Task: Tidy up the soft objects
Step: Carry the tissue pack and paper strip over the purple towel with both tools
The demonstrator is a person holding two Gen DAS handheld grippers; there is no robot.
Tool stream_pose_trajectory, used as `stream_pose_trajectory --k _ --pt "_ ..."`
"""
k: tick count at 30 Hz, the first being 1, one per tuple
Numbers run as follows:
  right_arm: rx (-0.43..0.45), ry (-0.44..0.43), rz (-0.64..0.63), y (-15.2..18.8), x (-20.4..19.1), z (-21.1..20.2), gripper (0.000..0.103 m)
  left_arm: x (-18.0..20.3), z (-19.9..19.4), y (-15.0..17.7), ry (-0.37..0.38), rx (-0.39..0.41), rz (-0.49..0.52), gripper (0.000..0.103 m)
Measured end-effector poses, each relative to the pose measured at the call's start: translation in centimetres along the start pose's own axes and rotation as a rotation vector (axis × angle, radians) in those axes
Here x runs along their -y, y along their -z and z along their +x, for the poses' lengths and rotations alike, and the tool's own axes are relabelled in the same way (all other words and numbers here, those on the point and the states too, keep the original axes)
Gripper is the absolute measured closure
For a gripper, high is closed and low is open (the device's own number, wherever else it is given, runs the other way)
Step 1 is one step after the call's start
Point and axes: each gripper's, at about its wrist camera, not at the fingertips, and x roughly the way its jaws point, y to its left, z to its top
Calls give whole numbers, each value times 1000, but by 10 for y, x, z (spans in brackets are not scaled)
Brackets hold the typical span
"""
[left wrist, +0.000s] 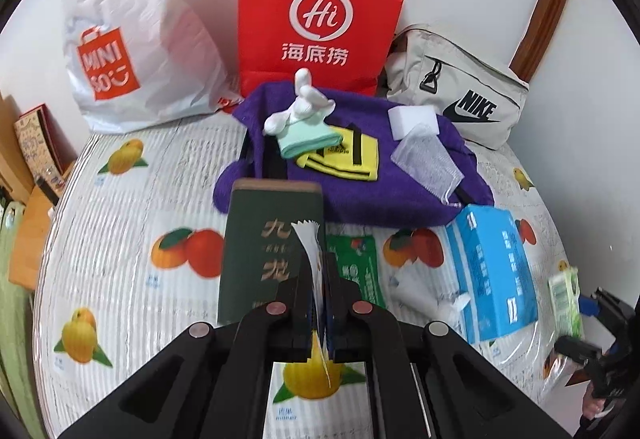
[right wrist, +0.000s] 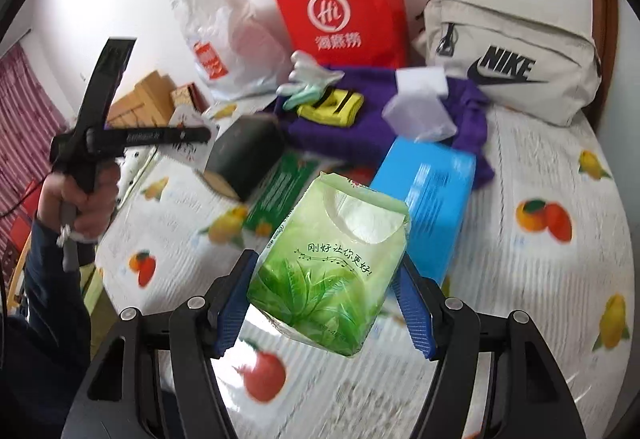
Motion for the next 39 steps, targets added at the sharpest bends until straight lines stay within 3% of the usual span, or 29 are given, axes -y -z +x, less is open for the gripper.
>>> stream_pose_trajectory --k 19,29,39 --pt "68 133 88 -108 52 62 36 14 53 -74 56 -9 65 98" --pt "24 173 69 -137 64 109 36 21 80 -100 73 -23 87 98" --pt "-65 188 85 -149 79 157 36 41 119 -114 160 -89 99 98"
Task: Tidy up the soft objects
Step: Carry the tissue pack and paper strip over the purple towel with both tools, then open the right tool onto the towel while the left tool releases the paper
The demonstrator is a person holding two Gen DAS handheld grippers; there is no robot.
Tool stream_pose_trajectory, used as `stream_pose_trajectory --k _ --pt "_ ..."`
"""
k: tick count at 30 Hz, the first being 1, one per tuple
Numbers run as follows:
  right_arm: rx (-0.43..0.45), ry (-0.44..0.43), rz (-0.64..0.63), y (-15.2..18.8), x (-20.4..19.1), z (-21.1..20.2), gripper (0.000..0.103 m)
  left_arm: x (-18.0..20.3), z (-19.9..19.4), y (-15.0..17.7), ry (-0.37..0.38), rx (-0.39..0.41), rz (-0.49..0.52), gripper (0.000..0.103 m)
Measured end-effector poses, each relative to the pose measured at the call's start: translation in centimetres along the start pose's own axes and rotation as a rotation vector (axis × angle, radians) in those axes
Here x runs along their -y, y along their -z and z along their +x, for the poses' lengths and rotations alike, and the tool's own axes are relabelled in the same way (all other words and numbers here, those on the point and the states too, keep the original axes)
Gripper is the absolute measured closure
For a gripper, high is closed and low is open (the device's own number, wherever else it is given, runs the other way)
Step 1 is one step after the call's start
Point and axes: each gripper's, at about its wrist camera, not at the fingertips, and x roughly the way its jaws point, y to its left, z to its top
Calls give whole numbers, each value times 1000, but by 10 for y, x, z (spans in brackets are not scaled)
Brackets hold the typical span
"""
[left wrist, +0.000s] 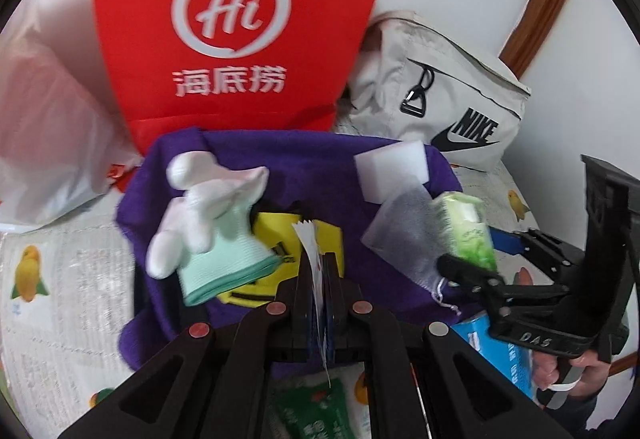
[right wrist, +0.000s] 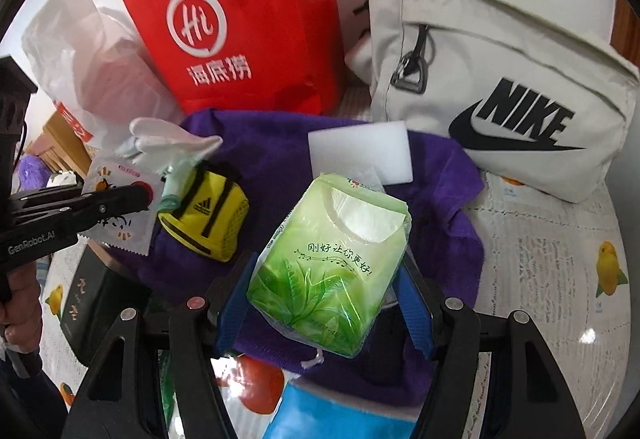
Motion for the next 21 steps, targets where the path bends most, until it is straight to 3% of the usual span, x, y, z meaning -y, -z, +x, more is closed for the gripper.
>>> stream_pose_trajectory --k 15,17,19,21 --pt "-97 42 -47 -12 1 39 35 -3 48 -2 14 -95 -3 97" --pt "-107 56 -56 -14 1 41 35 -2 48 -3 8 -93 3 86" --pt "-106 83 -62 -15 1 41 32 -2 46 -4 -7 -87 8 64" --pt "-96 99 -62 -16 1 39 25 -2 41 -5 -19 -66 15 60"
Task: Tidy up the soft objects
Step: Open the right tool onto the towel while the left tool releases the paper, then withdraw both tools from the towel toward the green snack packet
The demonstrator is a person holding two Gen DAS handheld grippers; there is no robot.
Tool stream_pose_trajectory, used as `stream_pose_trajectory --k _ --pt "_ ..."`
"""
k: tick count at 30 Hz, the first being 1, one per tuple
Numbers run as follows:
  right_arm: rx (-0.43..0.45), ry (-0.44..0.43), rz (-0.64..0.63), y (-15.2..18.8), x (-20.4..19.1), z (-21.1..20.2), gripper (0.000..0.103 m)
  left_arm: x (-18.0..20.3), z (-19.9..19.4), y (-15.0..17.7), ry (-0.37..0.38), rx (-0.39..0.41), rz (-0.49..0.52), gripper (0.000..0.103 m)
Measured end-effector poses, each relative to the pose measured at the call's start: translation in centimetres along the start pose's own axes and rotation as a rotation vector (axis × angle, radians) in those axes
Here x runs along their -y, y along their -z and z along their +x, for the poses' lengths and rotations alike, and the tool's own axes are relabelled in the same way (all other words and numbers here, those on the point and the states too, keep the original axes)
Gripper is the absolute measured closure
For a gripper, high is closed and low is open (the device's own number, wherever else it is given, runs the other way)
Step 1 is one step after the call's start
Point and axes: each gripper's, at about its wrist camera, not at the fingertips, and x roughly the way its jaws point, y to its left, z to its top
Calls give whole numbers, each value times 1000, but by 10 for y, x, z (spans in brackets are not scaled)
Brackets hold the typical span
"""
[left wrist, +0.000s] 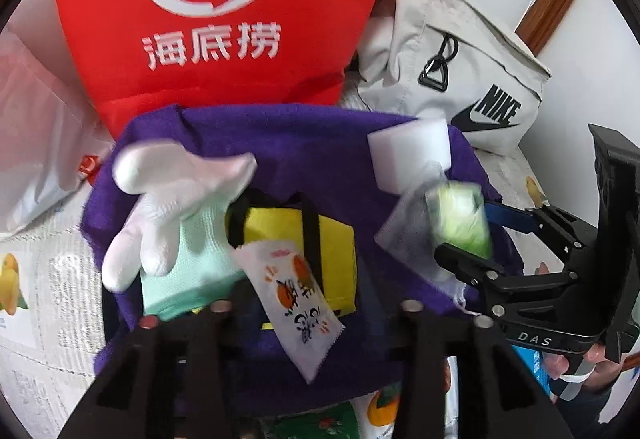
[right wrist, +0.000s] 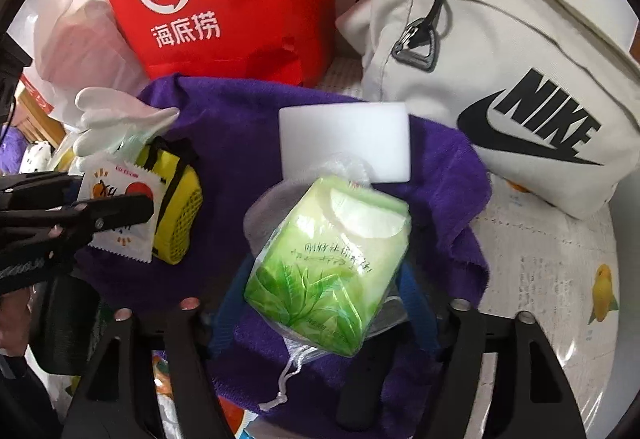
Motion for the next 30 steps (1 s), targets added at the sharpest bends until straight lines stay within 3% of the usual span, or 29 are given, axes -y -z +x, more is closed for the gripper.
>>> stream_pose_trajectory --k 4,9,17,30 --pt "20 22 -8 -2 -1 -7 17 0 -7 -1 -17 10 5 56" --pt "29 30 5 -1 -1 -19 17 -1 -24 0 -57 41 7 48" --pt "82 6 23 13 -9 -60 17 -7 -60 9 -123 87 5 48" --pt "148 -66 12 66 -28 -120 17 8 -102 72 -162 74 -7 47"
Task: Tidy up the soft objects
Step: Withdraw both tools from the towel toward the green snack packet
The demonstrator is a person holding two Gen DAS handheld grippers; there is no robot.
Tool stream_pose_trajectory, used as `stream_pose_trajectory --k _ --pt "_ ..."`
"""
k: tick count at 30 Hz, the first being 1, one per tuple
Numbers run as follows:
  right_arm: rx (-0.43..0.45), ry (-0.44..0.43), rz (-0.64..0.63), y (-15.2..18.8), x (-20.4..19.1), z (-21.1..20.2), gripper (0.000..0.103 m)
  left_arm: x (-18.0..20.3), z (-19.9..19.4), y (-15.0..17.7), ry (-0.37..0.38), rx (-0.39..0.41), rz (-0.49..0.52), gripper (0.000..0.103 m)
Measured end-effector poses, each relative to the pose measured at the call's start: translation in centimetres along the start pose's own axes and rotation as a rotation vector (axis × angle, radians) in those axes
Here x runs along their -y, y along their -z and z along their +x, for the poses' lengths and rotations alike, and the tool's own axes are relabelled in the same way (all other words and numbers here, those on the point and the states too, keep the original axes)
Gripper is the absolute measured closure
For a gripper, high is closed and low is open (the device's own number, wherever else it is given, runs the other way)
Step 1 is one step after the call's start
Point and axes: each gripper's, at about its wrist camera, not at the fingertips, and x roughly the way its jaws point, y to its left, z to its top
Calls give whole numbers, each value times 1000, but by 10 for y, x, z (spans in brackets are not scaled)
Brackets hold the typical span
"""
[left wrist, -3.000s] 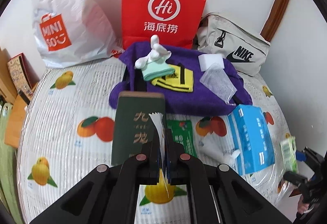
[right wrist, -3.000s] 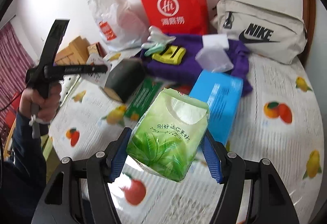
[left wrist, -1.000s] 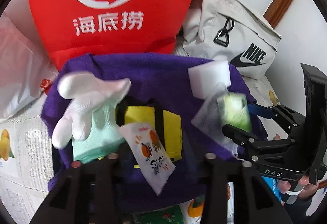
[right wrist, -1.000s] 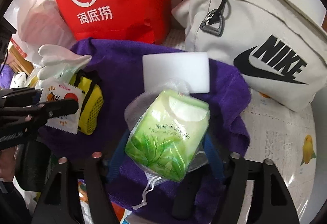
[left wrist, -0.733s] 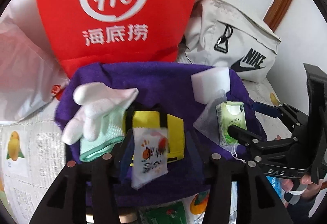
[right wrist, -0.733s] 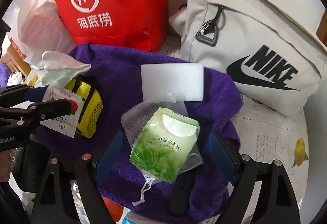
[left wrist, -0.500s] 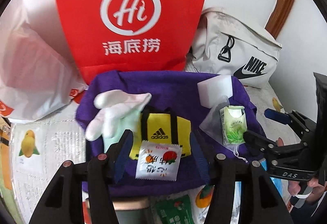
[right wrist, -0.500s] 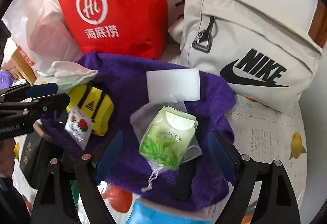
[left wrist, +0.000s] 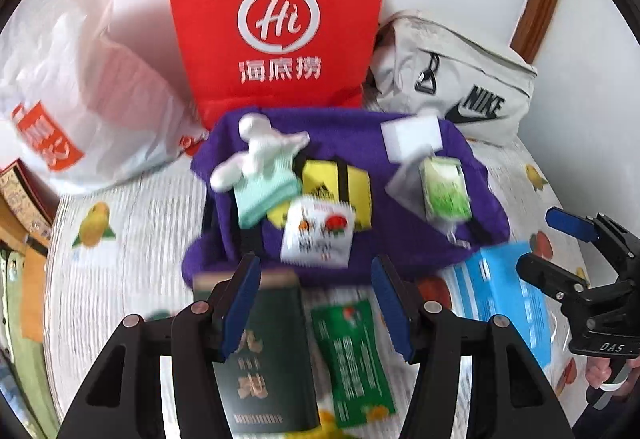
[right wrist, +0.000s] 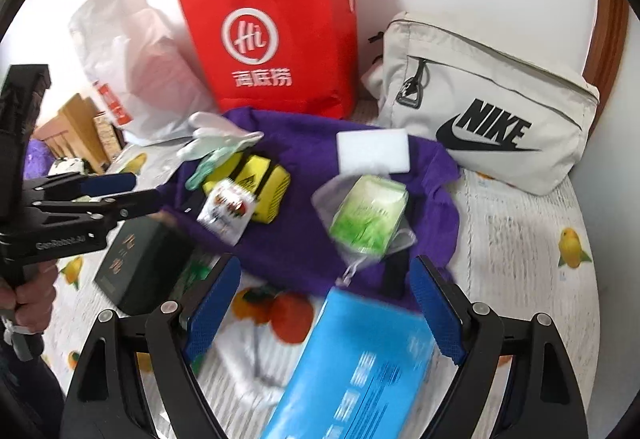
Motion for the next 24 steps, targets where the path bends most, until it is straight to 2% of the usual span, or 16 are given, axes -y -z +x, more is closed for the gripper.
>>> stream_pose_trajectory --k 12,21,24 --pt "32 -69 36 56 -4 -40 17 21 -37 90 -26 -27 -67 47" --pt "54 -121 51 84 -4 -52 17 29 -6 134 -49 -79 -131 47" --pt "49 -124 58 91 -2 -52 17 32 2 140 -51 -64 -132 47"
